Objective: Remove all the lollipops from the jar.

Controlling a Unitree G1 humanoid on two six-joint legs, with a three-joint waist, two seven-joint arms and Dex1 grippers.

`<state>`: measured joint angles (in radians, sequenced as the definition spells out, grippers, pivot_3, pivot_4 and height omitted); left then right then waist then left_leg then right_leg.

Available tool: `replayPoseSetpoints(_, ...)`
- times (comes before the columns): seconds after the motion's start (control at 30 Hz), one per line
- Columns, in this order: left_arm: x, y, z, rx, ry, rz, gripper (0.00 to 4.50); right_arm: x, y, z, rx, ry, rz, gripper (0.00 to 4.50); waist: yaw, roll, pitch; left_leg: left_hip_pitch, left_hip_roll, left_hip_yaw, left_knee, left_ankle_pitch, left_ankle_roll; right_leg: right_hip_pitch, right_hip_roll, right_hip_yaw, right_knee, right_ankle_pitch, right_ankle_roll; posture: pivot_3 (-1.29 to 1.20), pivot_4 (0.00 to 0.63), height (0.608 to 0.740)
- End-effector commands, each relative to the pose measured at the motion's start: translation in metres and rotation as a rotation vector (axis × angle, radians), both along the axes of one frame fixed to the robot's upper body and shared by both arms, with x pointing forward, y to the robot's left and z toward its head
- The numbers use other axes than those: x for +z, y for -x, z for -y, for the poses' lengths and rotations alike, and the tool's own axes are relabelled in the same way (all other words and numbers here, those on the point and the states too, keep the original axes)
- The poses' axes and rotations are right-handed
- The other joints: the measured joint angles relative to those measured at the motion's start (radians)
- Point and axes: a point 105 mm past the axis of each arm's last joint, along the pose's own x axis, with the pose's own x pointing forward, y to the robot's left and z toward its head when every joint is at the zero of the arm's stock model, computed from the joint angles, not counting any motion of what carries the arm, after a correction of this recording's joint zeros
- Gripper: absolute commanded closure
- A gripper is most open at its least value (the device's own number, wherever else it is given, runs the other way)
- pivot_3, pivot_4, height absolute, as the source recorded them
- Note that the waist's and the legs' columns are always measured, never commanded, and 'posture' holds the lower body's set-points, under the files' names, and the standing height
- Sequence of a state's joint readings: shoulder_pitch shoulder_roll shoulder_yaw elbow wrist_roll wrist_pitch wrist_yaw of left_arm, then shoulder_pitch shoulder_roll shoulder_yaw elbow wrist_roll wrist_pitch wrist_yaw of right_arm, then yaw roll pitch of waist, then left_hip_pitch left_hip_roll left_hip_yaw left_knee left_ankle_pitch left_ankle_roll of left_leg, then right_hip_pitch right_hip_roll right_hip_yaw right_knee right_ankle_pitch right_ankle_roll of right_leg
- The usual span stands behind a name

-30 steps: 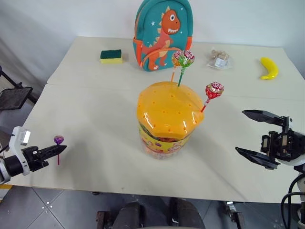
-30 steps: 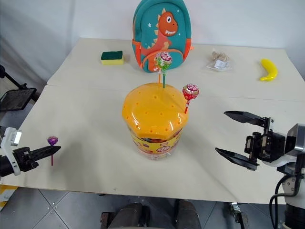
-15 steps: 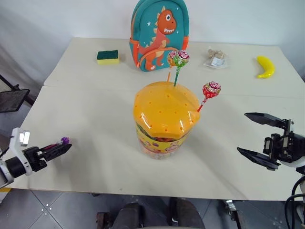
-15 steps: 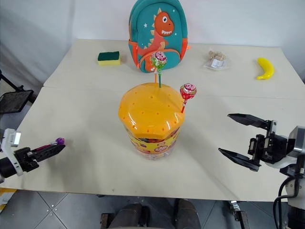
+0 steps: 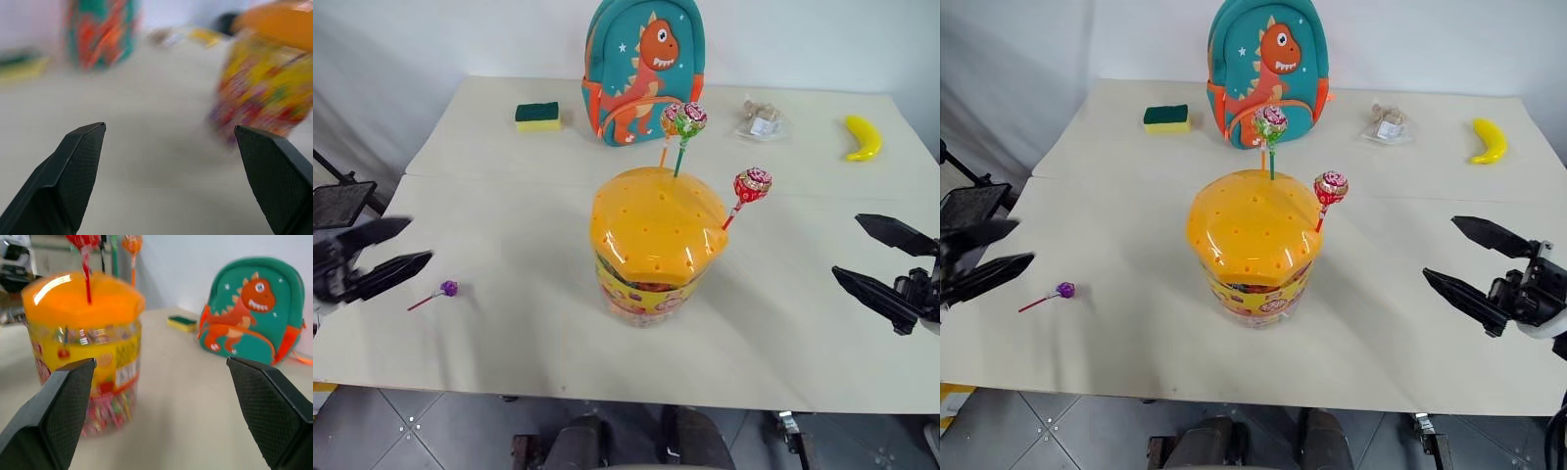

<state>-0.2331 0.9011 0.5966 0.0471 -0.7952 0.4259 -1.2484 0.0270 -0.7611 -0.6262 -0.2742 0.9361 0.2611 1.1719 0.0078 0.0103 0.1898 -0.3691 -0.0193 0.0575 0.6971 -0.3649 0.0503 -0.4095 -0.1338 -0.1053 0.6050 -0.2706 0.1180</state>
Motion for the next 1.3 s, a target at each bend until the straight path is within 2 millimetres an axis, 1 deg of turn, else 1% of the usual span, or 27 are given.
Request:
replayPoseSetpoints(0.03, 0.014, -0.003, 0.026, -0.101, 0.055, 0.025, 0.04, 0.003, -0.002, -0.023, 0.031, -0.019, -0.026, 0.0, -0.005, 0.0, 0.0, 0.0, 0.0, 0.0, 0.0, 0.0, 0.0, 0.0, 0.001, 0.0, 0.001, 0.0, 0.0, 0.0, 0.15, 0.74)
replayPoseSetpoints(0.1, 0.011, -0.009, 0.03, -0.1, 0.097, 0.032, 0.04, 0.001, -0.007, -0.04, 0.05, -0.01, -0.055, 0.0, -0.011, 0.001, -0.001, 0.001, 0.0, 0.001, 0.0, 0.0, 0.0, 0.0, 0.002, 0.001, 0.001, 0.0, 0.0, 0.0, 0.15, 0.74)
replayPoseSetpoints(0.17, 0.003, -0.004, 0.037, -0.174, 0.142, -0.008, 0.04, 0.009, -0.012, -0.064, 0.1, -0.018, -0.01, 0.0, -0.017, 0.001, 0.0, 0.002, 0.001, 0.005, 0.0, 0.0, 0.0, -0.001, 0.004, 0.0, 0.002, 0.0, 0.0, 0.0, 0.15, 0.74)
replayPoseSetpoints(0.27, 0.001, 0.003, 0.047, -0.26, 0.156, -0.035, 0.04, 0.017, -0.018, -0.086, 0.149, -0.014, 0.009, 0.0, -0.016, 0.001, 0.0, 0.002, 0.001, 0.007, 0.001, 0.001, 0.0, -0.002, 0.005, -0.002, 0.003, 0.0, 0.0, 0.0, 0.15, 0.74)
replayPoseSetpoints(0.37, 0.001, 0.006, 0.053, -0.292, 0.128, -0.035, 0.04, 0.023, -0.027, -0.103, 0.176, -0.032, 0.012, 0.0, -0.008, 0.0, 0.0, 0.001, 0.002, 0.006, 0.002, 0.001, 0.0, -0.002, 0.005, -0.001, 0.002, 0.0, 0.0, 0.0, 0.15, 0.74)
replayPoseSetpoints(0.43, 0.001, 0.006, 0.056, -0.294, 0.112, -0.018, 0.04, 0.025, -0.029, -0.108, 0.192, -0.031, 0.016, 0.0, -0.001, 0.0, 0.0, 0.0, 0.0, 0.003, 0.002, 0.001, 0.0, -0.001, 0.004, -0.001, 0.002, 0.0, 0.0, 0.0, 0.15, 0.74)
replayPoseSetpoints(0.53, 0.004, 0.009, 0.063, -0.319, 0.121, -0.003, 0.0, 0.031, -0.031, -0.112, 0.219, -0.066, 0.025, 0.57, 0.007, 0.0, 0.0, -0.001, -0.001, 0.002, 0.002, 0.001, 0.001, -0.001, 0.004, -0.001, 0.002, 0.0, 0.0, 0.0, 0.15, 0.74)
replayPoseSetpoints(0.6, 0.007, 0.013, 0.067, -0.332, 0.13, 0.043, 0.0, 0.033, -0.029, -0.115, 0.245, -0.075, 0.033, 1.24, 0.007, 0.0, 0.0, -0.001, -0.002, 0.002, 0.002, 0.001, 0.001, -0.001, 0.004, -0.002, 0.001, 0.0, 0.0, 0.0, 0.15, 0.74)
replayPoseSetpoints(0.67, 0.009, 0.016, 0.071, -0.351, 0.132, 0.049, 0.0, 0.035, -0.027, -0.116, 0.265, -0.09, 0.041, 1.92, 0.007, -0.001, 0.0, -0.001, -0.001, 0.002, 0.002, 0.001, 0.001, -0.001, 0.004, -0.002, 0.001, 0.0, 0.0, 0.0, 0.15, 0.74)
replayPoseSetpoints(0.77, 0.013, 0.017, 0.078, -0.372, 0.131, 0.075, 0.0, 0.037, -0.025, -0.112, 0.281, -0.112, 0.048, 2.96, 0.006, -0.001, 0.0, 0.0, -0.001, 0.002, 0.002, 0.001, 0.001, -0.001, 0.005, -0.002, 0.002, 0.0, 0.0, 0.0, 0.15, 0.74)
replayPoseSetpoints(0.9, 0.021, 0.018, 0.088, -0.425, 0.119, 0.123, 0.0, 0.047, -0.025, -0.099, 0.277, -0.148, 0.093, 4.33, 0.012, -0.001, 0.0, 0.0, -0.001, 0.003, 0.003, 0.001, 0.002, 0.0, 0.008, -0.003, 0.002, 0.0, 0.001, 0.0, 0.15, 0.74)
replayPoseSetpoints(0.93, 0.022, 0.018, 0.091, -0.439, 0.115, 0.127, 0.0, 0.05, -0.025, -0.097, 0.276, -0.158, 0.098, 4.48, 0.012, -0.001, 0.0, 0.0, -0.001, 0.003, 0.003, 0.001, 0.002, 0.0, 0.008, -0.003, 0.002, 0.0, 0.001, 0.0, 0.15, 0.74)
replayPoseSetpoints(1.07, 0.026, 0.017, 0.098, -0.476, 0.097, 0.147, 0.0, 0.064, -0.016, -0.087, 0.308, -0.206, 0.137, 4.48, 0.014, -0.001, 0.0, 0.0, -0.001, 0.003, 0.003, 0.001, 0.002, 0.0, 0.008, -0.003, 0.002, 0.001, 0.001, 0.0, 0.15, 0.74)
replayPoseSetpoints(1.17, 0.028, 0.015, 0.1, -0.493, 0.073, 0.142, 0.0, 0.083, -0.021, -0.059, 0.184, -0.211, 0.113, 4.48, 0.015, 0.0, 0.001, -0.001, -0.001, 0.003, 0.003, 0.001, 0.002, 0.0, 0.008, -0.003, 0.001, 0.001, 0.001, 0.0, 0.15, 0.74)
replayPoseSetpoints(1.2, 0.028, 0.015, 0.1, -0.495, 0.066, 0.144, 0.0, 0.085, -0.024, -0.048, 0.131, -0.218, 0.09, 4.48, 0.015, 0.0, 0.0, -0.001, -0.002, 0.003, 0.003, 0.001, 0.003, 0.0, 0.008, -0.003, 0.002, 0.001, 0.001, 0.0, 0.15, 0.74)
replayPoseSetpoints(1.23, 0.028, 0.015, 0.099, -0.497, 0.062, 0.142, 0.0, 0.082, -0.029, -0.038, 0.072, -0.199, 0.052, 4.48, 0.015, 0.0, 0.0, -0.001, -0.002, 0.003, 0.003, 0.002, 0.003, 0.0, 0.008, -0.003, 0.001, 0.001, 0.001, 0.0, 0.15, 0.74)
replayPoseSetpoints(1.3, 0.025, 0.015, 0.101, -0.506, 0.045, 0.141, 0.0, 0.067, -0.043, -0.011, -0.105, -0.107, -0.004, 4.48, 0.016, -0.001, 0.0, -0.001, -0.002, 0.003, 0.002, 0.002, 0.003, 0.0, 0.008, -0.003, 0.001, 0.001, 0.001, 0.0, 0.15, 0.74)
